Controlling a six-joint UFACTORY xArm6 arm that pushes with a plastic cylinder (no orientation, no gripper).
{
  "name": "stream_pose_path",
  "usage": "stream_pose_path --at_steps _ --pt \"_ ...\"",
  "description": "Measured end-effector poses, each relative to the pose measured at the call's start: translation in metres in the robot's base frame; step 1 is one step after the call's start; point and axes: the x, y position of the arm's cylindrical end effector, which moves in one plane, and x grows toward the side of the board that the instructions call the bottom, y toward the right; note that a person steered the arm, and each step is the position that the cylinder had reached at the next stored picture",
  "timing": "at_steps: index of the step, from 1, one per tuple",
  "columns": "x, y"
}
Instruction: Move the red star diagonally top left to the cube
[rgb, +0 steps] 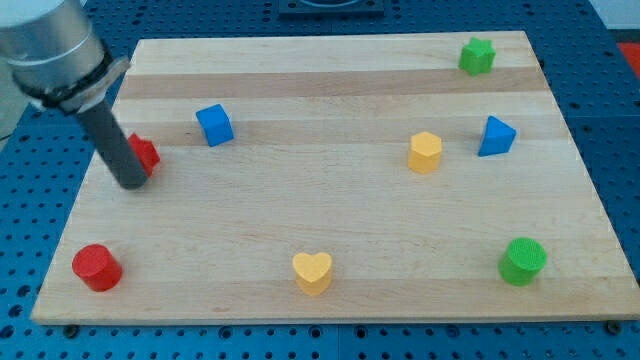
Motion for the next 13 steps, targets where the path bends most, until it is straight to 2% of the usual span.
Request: stream_pose_path --at_steps 3,5,7,9,10,11,12,13 --pt "-0.098 0.005" --pt "-0.125 0.006" --pt "-0.03 0.002" --pt "-0.053 -0.068" --pt "-0.053 -0.068" --pt "-0.095 -0.066" --pt "-0.111 -0.064" --pt "-0.111 -0.056"
